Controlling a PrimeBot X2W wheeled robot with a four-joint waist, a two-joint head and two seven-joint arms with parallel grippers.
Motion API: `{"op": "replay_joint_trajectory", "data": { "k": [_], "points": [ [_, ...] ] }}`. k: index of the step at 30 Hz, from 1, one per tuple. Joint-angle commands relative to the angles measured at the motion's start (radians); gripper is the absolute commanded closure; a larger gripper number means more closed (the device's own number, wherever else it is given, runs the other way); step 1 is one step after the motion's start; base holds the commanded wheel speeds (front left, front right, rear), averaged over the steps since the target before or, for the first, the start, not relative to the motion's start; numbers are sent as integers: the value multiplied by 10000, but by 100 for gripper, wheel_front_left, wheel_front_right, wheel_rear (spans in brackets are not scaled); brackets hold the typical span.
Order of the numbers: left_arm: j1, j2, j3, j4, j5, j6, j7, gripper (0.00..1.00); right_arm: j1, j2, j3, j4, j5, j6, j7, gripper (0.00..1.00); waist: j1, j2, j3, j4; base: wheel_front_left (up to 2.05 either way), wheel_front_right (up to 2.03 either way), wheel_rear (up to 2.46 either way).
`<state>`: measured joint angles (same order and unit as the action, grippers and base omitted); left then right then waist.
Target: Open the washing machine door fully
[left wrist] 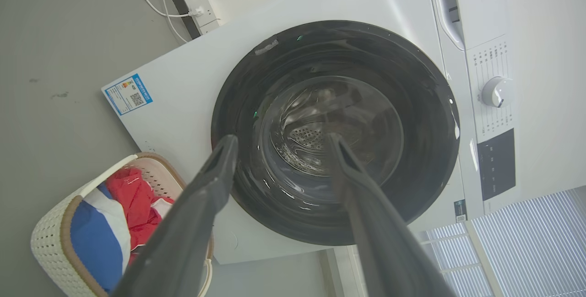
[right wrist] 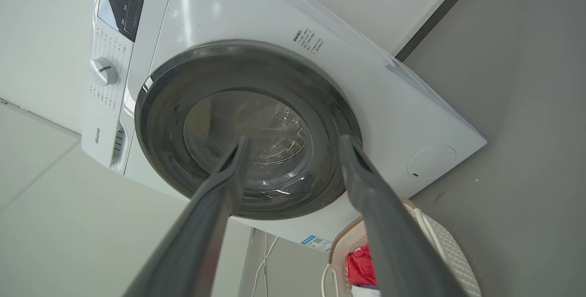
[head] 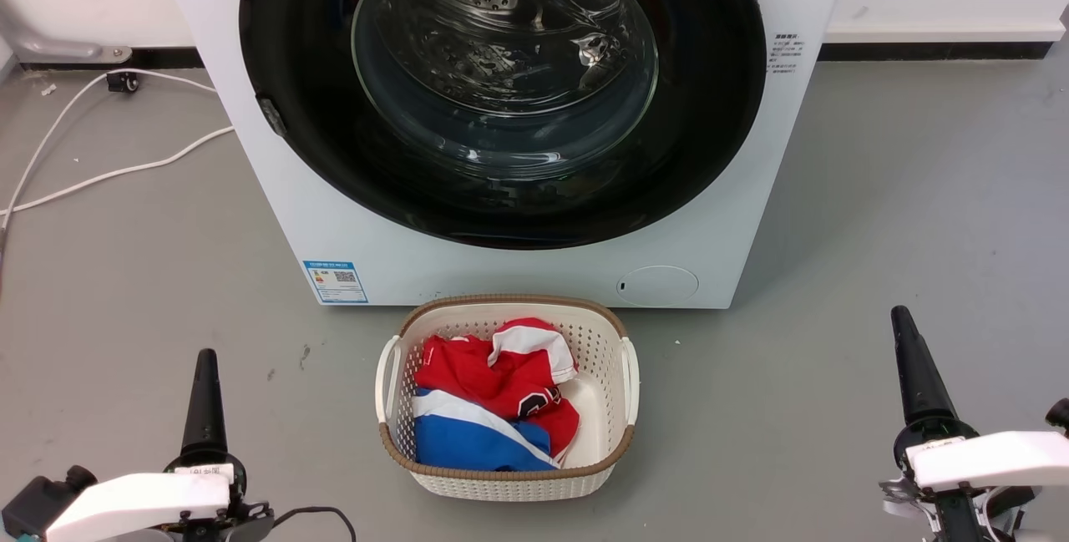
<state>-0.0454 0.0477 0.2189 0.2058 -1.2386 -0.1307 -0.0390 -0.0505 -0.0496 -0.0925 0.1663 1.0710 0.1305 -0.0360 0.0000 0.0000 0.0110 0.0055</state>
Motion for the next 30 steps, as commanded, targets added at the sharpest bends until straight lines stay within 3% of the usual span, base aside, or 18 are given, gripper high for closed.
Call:
{"op": "replay_joint_trajectory", "data": {
  "k": [1,11,19,24,30],
  "points": [
    [-10,30,67,-411,614,84,-125,0,-73,-13,2,-292,-738,2,-136,0,0,0,20,1,0,0,0],
    [149,31,-463,-1555,2651,532,-433,0,-72,-13,36,-904,-3044,2,-448,0,0,0,132,-17,0,0,0],
    [319,33,-1416,-2162,5082,942,-680,0,4,-13,105,-1154,-4548,2,-703,0,0,0,177,-48,0,0,0],
    [384,38,-2071,-2315,6499,1430,-833,0,53,-13,186,-1254,-5432,2,-845,0,0,0,166,-61,0,0,0],
    [456,412,-2874,-2468,7453,2062,-1005,0,161,-13,242,-1349,-6355,2,-1021,0,0,0,134,-64,0,0,0]
  ]
}}
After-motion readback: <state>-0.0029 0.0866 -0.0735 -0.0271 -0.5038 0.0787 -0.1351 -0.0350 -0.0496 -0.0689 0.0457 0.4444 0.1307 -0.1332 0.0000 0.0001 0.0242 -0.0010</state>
